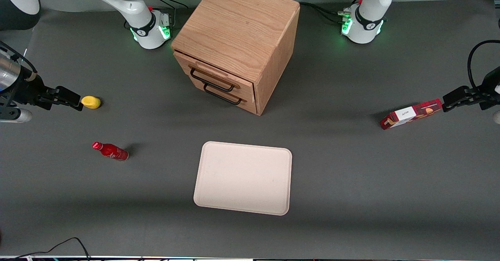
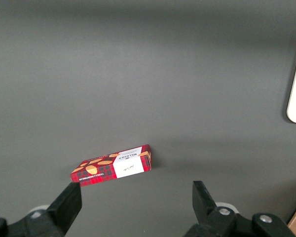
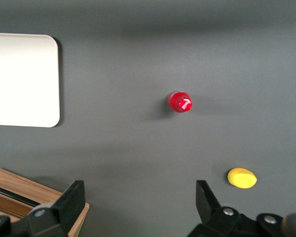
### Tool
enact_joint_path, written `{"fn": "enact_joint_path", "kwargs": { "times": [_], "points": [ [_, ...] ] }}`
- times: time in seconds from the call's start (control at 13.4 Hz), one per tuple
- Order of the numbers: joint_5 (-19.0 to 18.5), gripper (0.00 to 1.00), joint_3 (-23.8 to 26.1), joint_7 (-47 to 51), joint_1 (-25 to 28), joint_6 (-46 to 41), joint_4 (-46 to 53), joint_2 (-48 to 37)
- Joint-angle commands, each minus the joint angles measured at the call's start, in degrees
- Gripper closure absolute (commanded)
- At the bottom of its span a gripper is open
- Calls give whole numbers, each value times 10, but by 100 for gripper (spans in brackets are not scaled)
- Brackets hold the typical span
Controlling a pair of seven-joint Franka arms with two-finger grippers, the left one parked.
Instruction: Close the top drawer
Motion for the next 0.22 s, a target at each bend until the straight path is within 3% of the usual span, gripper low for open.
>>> {"fn": "enact_joint_path", "kwargs": {
  "times": [0.0, 0.15],
  "points": [
    [-10, 0, -12, 15, 6, 15, -42, -37],
    [-10, 0, -20, 9, 5, 15, -42, -37]
  ]
}}
